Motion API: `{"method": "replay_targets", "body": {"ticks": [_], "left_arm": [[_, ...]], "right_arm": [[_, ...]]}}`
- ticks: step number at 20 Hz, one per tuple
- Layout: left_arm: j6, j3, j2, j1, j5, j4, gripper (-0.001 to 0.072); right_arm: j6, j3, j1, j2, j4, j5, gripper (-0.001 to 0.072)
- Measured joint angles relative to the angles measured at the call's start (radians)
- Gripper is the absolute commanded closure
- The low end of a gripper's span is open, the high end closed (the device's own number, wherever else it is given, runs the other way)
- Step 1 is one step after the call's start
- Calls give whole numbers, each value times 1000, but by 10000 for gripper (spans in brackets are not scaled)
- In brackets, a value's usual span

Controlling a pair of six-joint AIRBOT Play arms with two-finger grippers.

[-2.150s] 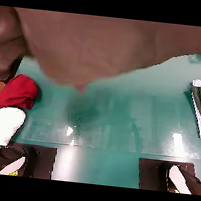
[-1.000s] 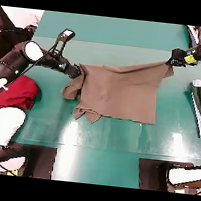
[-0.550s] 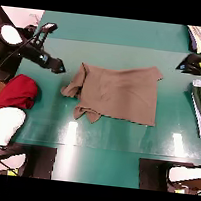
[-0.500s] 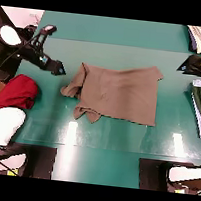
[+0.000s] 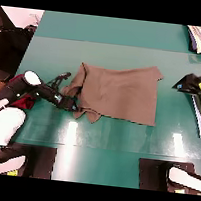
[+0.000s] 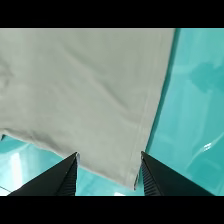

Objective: Fold the shirts.

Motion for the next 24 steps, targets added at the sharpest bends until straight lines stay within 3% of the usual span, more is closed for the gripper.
{"method": "replay_targets", "body": {"ticks": [2,3,5,11,22,24], "left_arm": [[12,-42,2,-42,63,-22,184],[16,-55,1,-63,94,-31,281],[21,-72,1,-99,136,-40,683],[-20,-41,1,-129,178,-9,682],[-70,211,2,-133,-3,176,681],[-75,224,2,-133,-8,192,682]], "right_arm": [[-5,-90,-1,54,3,-31,273],[-6,-129,-1,77,6,-45,273],[-10,-206,-1,122,6,-74,273],[-12,-432,-1,194,3,-153,273],[-21,-595,13,41,32,-232,286],[-32,-599,39,28,41,-230,518]]}}
